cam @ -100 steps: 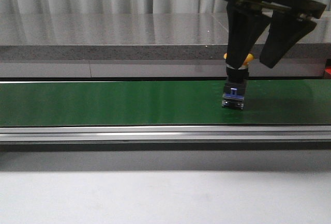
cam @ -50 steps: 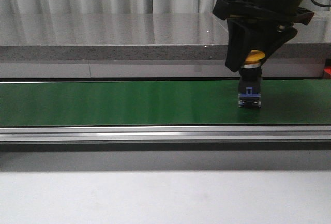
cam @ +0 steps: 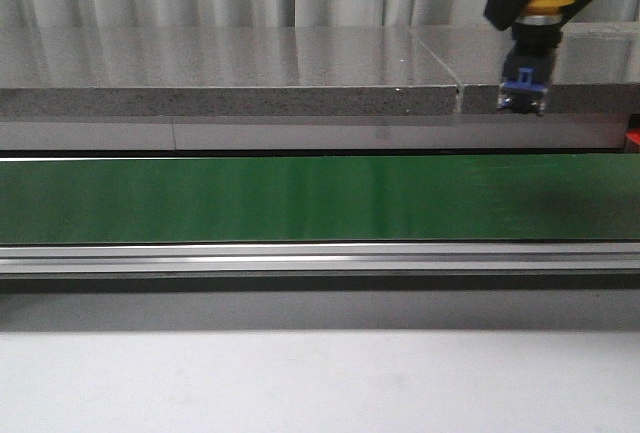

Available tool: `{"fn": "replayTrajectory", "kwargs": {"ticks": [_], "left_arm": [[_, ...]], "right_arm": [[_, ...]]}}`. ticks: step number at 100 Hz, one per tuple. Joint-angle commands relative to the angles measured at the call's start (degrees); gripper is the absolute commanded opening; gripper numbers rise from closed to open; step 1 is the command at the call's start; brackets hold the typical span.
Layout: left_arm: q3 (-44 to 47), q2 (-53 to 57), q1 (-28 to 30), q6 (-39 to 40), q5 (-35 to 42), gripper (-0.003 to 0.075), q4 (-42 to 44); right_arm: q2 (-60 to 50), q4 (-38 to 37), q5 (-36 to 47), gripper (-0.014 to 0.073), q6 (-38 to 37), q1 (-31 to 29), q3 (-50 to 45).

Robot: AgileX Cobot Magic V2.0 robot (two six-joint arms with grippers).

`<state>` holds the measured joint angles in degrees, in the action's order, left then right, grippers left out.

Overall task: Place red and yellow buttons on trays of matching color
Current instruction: 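Carry the yellow button with the right gripper into the yellow tray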

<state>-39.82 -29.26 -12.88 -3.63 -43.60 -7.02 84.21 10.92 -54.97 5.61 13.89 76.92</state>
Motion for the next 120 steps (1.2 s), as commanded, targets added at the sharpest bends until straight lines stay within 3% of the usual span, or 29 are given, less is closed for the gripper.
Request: {"fn": "replayTrajectory", "kwargs": {"ticks": [1,53,82,103,120], "left_arm": [[-1.45,-0.21,-0.47,0.08,3.67,-0.0021,-1.03],[-1.45,-0.21,-0.47,0.08,3.67,-0.0021,-1.03],[-1.45,-0.21,-0.47,0.08,3.67,-0.0021,-1.03],[-1.45,-0.21,-0.47,0.08,3.67,-0.0021,-1.03],[-1.45,-0.21,-0.47,0.08,3.67,-0.0021,-1.03]], "right_arm": [[-5.18,0.68,1.00,0.0101,-0.91,-3.07,-0.20],[-13.07,0.62,1.14,0.0101,-2.72,-30.52,-11.36],[-13.07,-0.58,5.99,0.0101,-10.27,-46.84,-15.22],[-13.07,-0.62,10.42,0.0101,-15.80,-54.38,-19.37],[-13.07,-0.62,14.00,0.0101,-17.10,-57.08,-23.42]]}}
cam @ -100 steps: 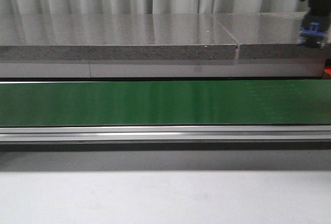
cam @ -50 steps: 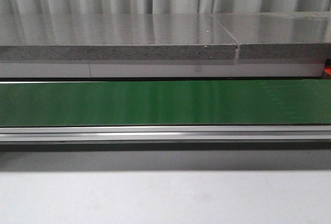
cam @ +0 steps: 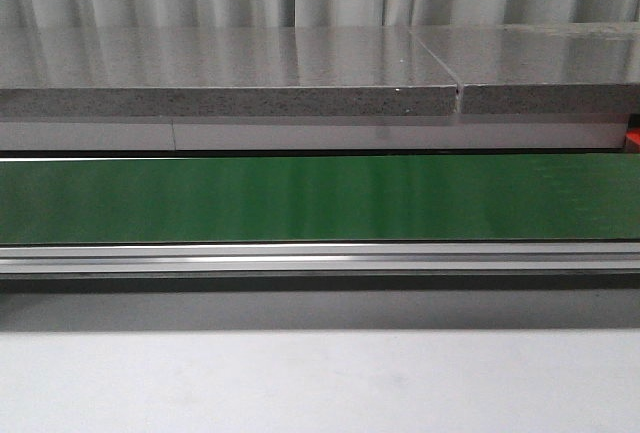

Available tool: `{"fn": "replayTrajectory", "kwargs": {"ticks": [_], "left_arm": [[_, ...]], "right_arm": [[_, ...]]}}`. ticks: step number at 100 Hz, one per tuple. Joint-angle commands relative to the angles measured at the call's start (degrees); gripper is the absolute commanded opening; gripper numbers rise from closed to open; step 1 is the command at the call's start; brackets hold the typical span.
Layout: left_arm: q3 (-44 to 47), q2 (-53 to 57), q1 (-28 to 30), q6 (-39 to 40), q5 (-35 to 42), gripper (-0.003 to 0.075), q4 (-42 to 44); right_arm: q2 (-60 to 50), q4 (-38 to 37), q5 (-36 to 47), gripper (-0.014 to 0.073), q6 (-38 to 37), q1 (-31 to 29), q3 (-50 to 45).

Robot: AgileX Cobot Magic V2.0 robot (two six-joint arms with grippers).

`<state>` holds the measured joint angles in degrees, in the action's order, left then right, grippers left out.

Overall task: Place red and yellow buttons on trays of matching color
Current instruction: 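Carry the yellow button with the right gripper into the yellow tray, then open the right gripper and lift it back over the belt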

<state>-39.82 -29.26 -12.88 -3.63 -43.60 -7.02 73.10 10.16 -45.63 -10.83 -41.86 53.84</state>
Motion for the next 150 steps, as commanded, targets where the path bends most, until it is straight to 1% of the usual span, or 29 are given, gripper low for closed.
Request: {"fn": "replayTrajectory", "kwargs": {"ticks": [1,25,42,78,85,92,97,107,114,119,150], "left_arm": [[-1.45,-0.21,-0.47,0.08,3.67,-0.0021,-1.03],[-1.45,-0.21,-0.47,0.08,3.67,-0.0021,-1.03],[-1.45,-0.21,-0.47,0.08,3.67,-0.0021,-1.03],[-1.45,-0.21,-0.47,0.08,3.67,-0.0021,-1.03],[-1.45,-0.21,-0.47,0.08,3.67,-0.0021,-1.03],[-1.45,-0.21,-0.47,0.08,3.67,-0.0021,-1.03],[-1.45,-0.21,-0.47,0.08,3.67,-0.0021,-1.03],[-1.45,-0.21,-0.47,0.08,3.67,-0.0021,-1.03],[-1.45,-0.21,-0.47,0.08,3.67,-0.0021,-1.03],[-1.45,-0.21,-0.47,0.08,3.67,-0.0021,-1.03],[-1.45,-0.21,-0.47,0.08,3.67,-0.0021,-1.03]], "right_arm": [[-1.96,0.14,4.83,0.0101,-0.66,-1.40,-0.50],[-1.96,-0.45,12.48,0.0101,-0.66,-1.84,-4.81],[-1.27,-0.69,17.21,0.0101,-0.66,-1.84,-6.08],[6.20,-0.82,17.63,0.0111,-0.59,-1.84,-6.08],[7.26,-0.82,17.68,0.0139,-0.59,-1.84,-6.08],[7.89,-0.82,17.87,0.0200,-0.59,-1.84,-6.08],[7.94,-0.82,18.07,0.0265,-0.59,-1.84,-6.08],[7.94,-0.82,18.42,0.0431,-0.59,-1.77,-6.08],[7.94,-0.82,18.61,0.0503,-0.59,-1.77,-6.08],[7.94,-0.82,18.67,0.0518,-0.59,-1.77,-6.08],[6.32,-1.28,18.85,0.0517,-0.59,-1.77,-6.08]]}}
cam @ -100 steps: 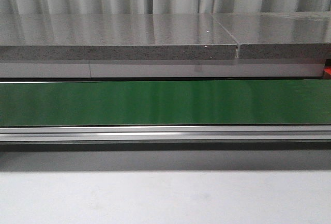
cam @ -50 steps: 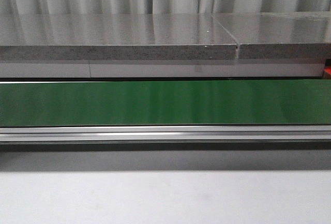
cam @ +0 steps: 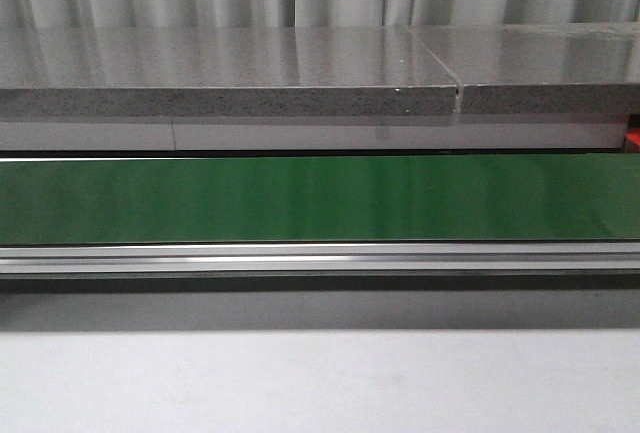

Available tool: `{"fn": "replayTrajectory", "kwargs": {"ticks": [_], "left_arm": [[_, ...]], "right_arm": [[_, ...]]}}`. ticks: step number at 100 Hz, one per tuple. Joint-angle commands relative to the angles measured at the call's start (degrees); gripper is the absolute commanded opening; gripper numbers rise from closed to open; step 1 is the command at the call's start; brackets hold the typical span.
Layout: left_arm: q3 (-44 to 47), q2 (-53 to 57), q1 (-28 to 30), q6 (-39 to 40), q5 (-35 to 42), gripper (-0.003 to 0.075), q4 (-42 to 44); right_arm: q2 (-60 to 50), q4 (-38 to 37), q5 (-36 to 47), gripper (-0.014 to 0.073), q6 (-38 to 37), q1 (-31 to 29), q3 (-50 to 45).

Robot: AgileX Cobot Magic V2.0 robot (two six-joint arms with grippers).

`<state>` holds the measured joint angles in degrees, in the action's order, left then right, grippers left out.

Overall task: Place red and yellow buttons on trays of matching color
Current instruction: 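Open the right gripper and lift it back over the belt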

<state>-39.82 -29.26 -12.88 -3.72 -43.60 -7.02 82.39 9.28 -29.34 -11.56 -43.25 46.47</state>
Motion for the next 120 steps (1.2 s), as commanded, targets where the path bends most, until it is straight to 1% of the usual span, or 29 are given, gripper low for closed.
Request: {"fn": "replayTrajectory", "kwargs": {"ticks": [1,19,26,33,38,45,57,64,67,71,92,106,120], "left_arm": [[-1.45,-0.21,-0.47,0.16,3.67,-0.0021,-1.03],[-1.45,-0.21,-0.47,0.16,3.67,-0.0021,-1.03],[-1.45,-0.21,-0.47,0.16,3.67,-0.0021,-1.03],[-1.45,-0.21,-0.47,0.16,3.67,-0.0021,-1.03],[-1.45,-0.21,-0.47,0.16,3.67,-0.0021,-1.03],[-1.45,-0.21,-0.47,0.16,3.67,-0.0021,-1.03],[-1.45,-0.21,-0.47,0.16,3.67,-0.0021,-1.03],[-1.45,-0.21,-0.47,0.16,3.67,-0.0021,-1.03],[-1.45,-0.21,-0.47,0.16,3.67,-0.0021,-1.03],[-1.45,-0.21,-0.47,0.16,3.67,-0.0021,-1.03],[-1.45,-0.21,-0.47,0.16,3.67,-0.0021,-1.03],[-1.45,-0.21,-0.47,0.16,3.67,-0.0021,-1.03],[-1.45,-0.21,-0.47,0.16,3.67,-0.0021,-1.03]], "right_arm": [[-3.26,-0.40,2.56,0.0517,0.14,-0.39,1.29],[-7.72,-0.40,3.41,0.0507,0.14,0.63,1.29],[-9.59,-0.40,3.41,0.0479,0.14,1.84,1.29],[-11.76,-0.48,3.35,0.0427,0.14,3.44,1.29],[-13.54,-0.76,3.41,0.0372,0.20,4.70,1.29],[-15.74,-1.28,3.41,0.0265,0.36,6.73,1.29],[-19.49,-2.86,3.46,0.0036,0.44,11.81,1.29],[-21.65,-4.75,3.46,-0.0078,0.54,15.44,1.29],[-22.45,-5.62,3.61,-0.0114,0.55,16.98,1.29],[-23.60,-6.60,3.67,-0.0102,0.55,19.27,1.29],[-28.70,-7.25,3.48,-0.0106,0.60,29.18,1.29],[-31.75,-7.99,3.13,-0.0106,1.07,34.43,1.29],[-34.23,-9.28,2.13,-0.0106,1.07,38.30,1.29]]}}
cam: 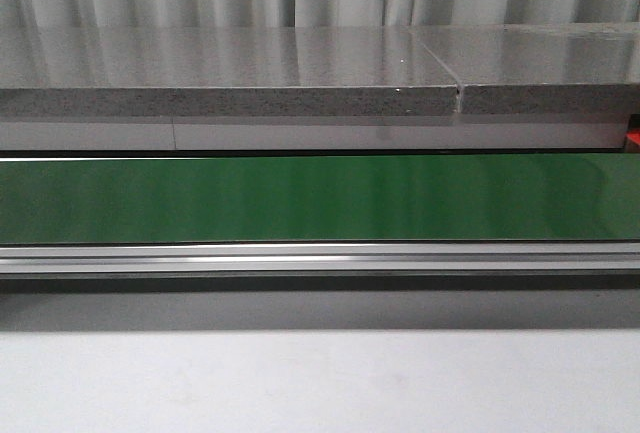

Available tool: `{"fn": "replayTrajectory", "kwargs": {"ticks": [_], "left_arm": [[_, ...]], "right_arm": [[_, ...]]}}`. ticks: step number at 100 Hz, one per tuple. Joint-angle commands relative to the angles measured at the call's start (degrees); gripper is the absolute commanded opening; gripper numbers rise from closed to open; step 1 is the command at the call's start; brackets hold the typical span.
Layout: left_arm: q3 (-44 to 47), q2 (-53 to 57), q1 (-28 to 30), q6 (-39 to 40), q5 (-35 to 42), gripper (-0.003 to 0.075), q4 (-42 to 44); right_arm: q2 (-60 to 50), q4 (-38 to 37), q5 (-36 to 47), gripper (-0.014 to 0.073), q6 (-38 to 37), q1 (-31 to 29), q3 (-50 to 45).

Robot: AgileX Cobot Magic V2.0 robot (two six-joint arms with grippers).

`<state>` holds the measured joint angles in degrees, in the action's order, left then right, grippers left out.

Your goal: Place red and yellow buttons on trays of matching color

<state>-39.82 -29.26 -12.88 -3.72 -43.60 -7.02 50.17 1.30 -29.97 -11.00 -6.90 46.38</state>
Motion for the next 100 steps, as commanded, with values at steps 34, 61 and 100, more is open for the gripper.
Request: {"fn": "replayTrajectory", "kwargs": {"ticks": [34,61,100], "left_arm": [[-1.45,-0.21,-0.47,0.16,3.67,-0.0021,-1.03],[-1.45,-0.21,-0.47,0.16,3.67,-0.0021,-1.03],[-1.45,-0.21,-0.47,0.16,3.67,-0.0021,-1.03]], "right_arm": [[-7.74,-1.66,2.40,-0.0106,1.10,5.48,1.38],[-11.19,-1.66,2.18,-0.0106,6.98,7.23,1.08],[-20.49,-3.21,5.56,-0.0106,8.61,7.30,-9.14]]}}
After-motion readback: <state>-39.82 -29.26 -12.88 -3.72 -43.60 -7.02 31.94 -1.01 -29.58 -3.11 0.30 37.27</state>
